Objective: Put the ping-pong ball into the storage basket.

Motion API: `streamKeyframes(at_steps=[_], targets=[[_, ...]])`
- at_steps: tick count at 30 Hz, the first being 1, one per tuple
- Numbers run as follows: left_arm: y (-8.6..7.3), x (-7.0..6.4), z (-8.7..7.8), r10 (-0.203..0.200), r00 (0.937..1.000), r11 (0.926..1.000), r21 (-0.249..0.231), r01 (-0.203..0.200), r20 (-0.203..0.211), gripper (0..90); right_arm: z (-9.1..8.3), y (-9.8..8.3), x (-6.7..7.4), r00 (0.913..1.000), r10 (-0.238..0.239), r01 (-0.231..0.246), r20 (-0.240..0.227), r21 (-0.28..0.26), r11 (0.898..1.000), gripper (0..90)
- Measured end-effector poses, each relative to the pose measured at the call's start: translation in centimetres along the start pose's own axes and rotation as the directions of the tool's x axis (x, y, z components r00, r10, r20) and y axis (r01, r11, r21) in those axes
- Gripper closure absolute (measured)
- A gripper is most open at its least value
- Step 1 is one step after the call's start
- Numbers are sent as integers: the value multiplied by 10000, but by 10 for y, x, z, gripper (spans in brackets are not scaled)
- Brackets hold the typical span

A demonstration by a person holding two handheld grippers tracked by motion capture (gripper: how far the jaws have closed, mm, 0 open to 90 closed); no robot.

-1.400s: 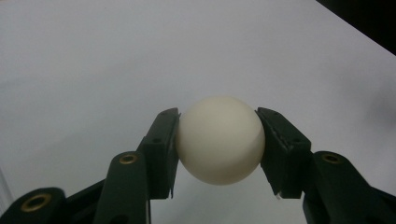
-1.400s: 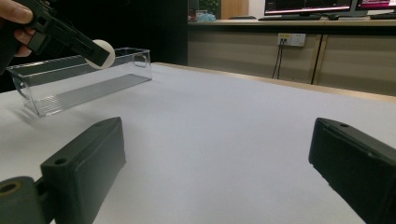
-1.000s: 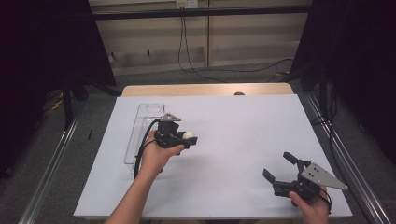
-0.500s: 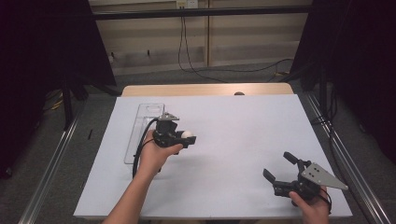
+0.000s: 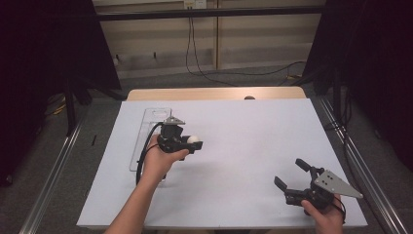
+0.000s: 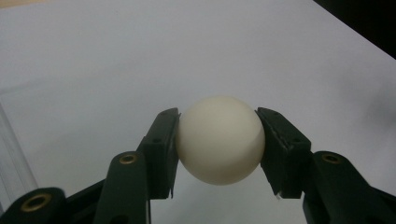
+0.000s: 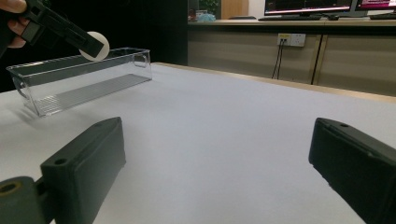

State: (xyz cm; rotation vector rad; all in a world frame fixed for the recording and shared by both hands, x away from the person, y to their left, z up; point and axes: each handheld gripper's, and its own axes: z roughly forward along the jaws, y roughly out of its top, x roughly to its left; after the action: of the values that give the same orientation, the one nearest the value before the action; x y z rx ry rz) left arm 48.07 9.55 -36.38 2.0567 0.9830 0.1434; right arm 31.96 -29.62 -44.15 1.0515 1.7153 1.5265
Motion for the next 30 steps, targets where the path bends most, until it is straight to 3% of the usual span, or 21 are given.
streamKeyframes(at_steps=[4, 5, 6, 7, 15, 18, 30], targets=[[1, 0, 0, -48, 10000, 10000, -16, 48, 1, 513, 0, 0, 0, 10000, -21, 21, -9, -33, 10000, 33], [1, 1, -2, 131, 9999, 9998, 170, -129, -68, 513, 0, 0, 0, 10000, -36, 36, -3, -46, 10000, 33], [1, 0, -1, -13, 10000, 10000, 56, 13, -74, 513, 0, 0, 0, 10000, -33, 33, -8, -47, 10000, 33], [1, 2, -2, 169, 9998, 9997, 152, -168, -44, 513, 0, 0, 0, 10000, -33, 33, -7, -43, 10000, 33], [1, 1, -4, -139, 9999, 9999, -53, 138, -46, 513, 0, 0, 0, 10000, -26, 26, -15, -26, 10000, 33], [2, 3, -6, 138, 9999, 9997, 213, -136, -97, 513, 0, 0, 0, 10000, -39, 40, 16, -10, 10000, 33], [3, 3, -8, 32, 9999, 10000, 89, -30, -126, 513, 0, 0, 0, 10000, -37, 37, -9, -42, 10000, 33]])
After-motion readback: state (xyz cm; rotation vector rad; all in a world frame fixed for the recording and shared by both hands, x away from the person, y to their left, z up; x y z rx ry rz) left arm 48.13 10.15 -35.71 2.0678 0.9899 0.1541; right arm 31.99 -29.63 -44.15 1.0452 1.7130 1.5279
